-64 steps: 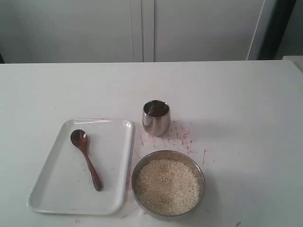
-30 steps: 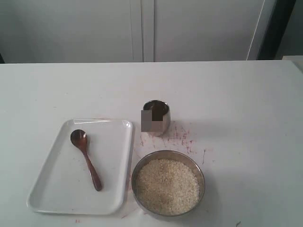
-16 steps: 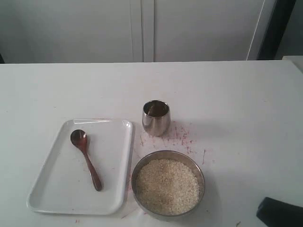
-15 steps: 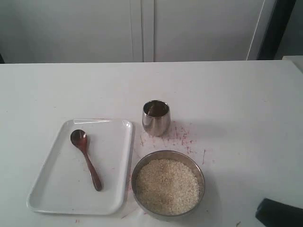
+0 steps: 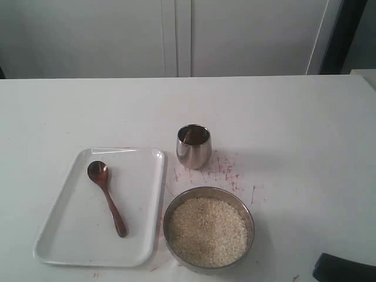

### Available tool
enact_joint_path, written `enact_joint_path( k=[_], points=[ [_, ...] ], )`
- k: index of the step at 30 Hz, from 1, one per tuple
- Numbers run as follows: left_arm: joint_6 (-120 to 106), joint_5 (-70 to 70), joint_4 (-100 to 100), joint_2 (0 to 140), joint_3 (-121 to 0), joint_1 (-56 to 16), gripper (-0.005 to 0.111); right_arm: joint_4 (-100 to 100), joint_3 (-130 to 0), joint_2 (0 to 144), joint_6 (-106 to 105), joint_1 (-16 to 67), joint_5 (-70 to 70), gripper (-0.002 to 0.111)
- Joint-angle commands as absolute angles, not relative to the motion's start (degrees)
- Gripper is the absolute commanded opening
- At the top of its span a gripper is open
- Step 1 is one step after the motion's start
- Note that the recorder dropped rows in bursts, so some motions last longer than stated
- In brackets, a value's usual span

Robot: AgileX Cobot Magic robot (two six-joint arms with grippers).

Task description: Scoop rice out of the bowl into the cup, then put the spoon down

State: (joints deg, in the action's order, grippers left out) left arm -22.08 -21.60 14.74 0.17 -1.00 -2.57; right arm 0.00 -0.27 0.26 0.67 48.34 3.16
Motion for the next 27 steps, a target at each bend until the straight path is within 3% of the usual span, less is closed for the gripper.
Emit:
enact_joint_path(
  k=[1,20,27],
  points=[
    [-22.29,-21.87,15.37,0.0,-0.7,-2.43,0.014,0.4,0.0,0.0,0.37,48.4,3.45,0.0],
    [-22.29,-21.87,15.37,0.0,-0.7,-2.43,0.014,0.4,0.0,0.0,0.37,48.4,3.45,0.0],
    [-22.29,-21.87,15.37,0.0,-0.7,-2.43,0.014,0.4,0.0,0.0,0.37,42.38,3.45,0.0]
  ],
)
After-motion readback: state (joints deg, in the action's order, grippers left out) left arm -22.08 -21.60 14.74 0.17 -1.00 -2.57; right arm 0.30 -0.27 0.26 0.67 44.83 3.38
